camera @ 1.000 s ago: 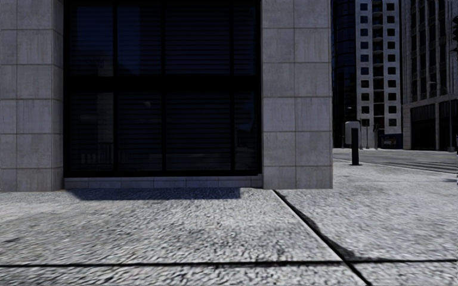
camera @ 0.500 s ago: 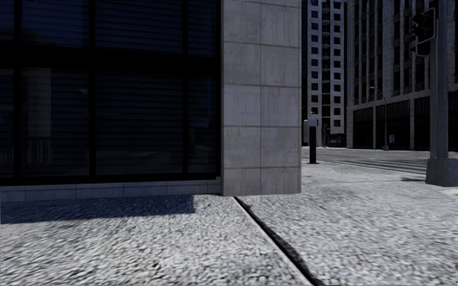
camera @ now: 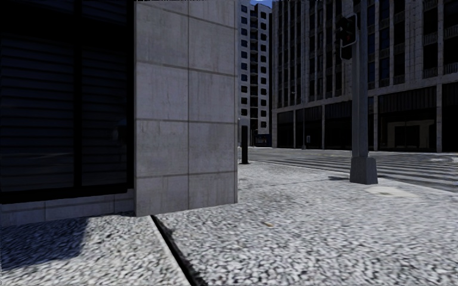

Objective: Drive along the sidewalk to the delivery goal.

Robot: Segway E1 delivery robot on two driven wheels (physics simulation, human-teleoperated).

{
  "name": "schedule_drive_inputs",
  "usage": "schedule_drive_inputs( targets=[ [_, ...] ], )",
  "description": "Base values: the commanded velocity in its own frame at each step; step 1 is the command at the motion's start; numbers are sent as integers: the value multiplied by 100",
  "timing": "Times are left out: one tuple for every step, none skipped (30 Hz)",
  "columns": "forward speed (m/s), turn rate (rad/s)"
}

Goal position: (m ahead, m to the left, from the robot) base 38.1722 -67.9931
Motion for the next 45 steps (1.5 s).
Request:
schedule_drive_inputs(
  targets=[
    [153,-63],
    [153,-63],
    [153,-63],
    [153,-63],
    [153,-63],
    [153,-63],
    [153,-63],
    [153,-61],
    [153,-61],
    [153,-58],
    [153,-56],
    [153,-55],
    [153,-55],
    [153,-54],
    [153,-54],
    [153,-54],
    [153,-54],
    [153,-54],
    [153,-54],
    [153,-54],
    [153,-54],
    [153,-54],
    [153,-51],
    [153,-51],
    [156,-26],
    [162,0],
    [164,0],
    [164,0],
    [164,0],
    [164,0],
    [164,0],
    [164,0],
    [164,0],
    [164,0],
    [164,0],
    [164,0],
    [164,0],
    [164,0],
    [164,0],
    [164,0],
    [164,0],
    [164,0],
    [164,0],
    [164,0],
    [164,0]
  ],
)
